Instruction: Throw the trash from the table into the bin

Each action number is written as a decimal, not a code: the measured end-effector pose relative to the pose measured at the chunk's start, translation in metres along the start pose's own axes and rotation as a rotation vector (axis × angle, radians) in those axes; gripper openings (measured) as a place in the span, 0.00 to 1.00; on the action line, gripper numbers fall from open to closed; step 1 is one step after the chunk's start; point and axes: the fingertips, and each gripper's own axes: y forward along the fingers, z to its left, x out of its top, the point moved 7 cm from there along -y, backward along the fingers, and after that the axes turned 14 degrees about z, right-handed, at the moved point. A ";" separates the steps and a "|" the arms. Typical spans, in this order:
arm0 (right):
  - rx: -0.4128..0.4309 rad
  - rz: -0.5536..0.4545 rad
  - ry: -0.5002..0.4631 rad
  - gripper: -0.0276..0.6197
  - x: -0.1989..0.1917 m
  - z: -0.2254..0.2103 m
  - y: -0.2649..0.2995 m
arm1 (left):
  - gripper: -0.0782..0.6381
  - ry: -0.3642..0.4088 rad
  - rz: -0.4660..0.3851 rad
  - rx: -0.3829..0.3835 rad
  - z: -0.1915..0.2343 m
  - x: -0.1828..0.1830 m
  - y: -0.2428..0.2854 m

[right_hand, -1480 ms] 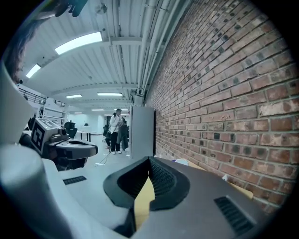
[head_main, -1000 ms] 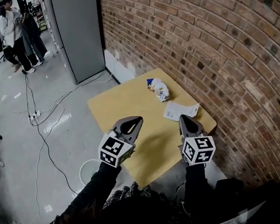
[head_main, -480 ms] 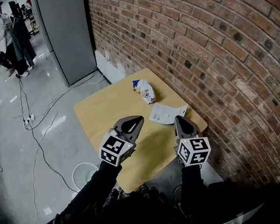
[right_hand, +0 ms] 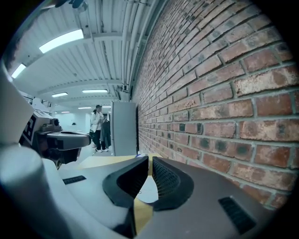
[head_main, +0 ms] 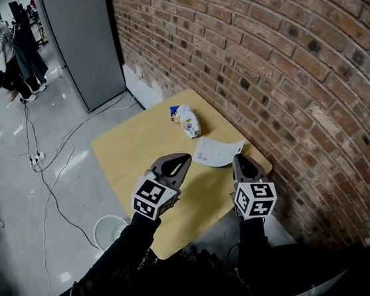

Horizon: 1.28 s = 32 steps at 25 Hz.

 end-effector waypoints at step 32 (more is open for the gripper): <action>-0.068 0.328 0.333 0.36 -0.072 -0.044 0.108 | 0.12 -0.034 0.108 0.113 0.037 -0.043 -0.042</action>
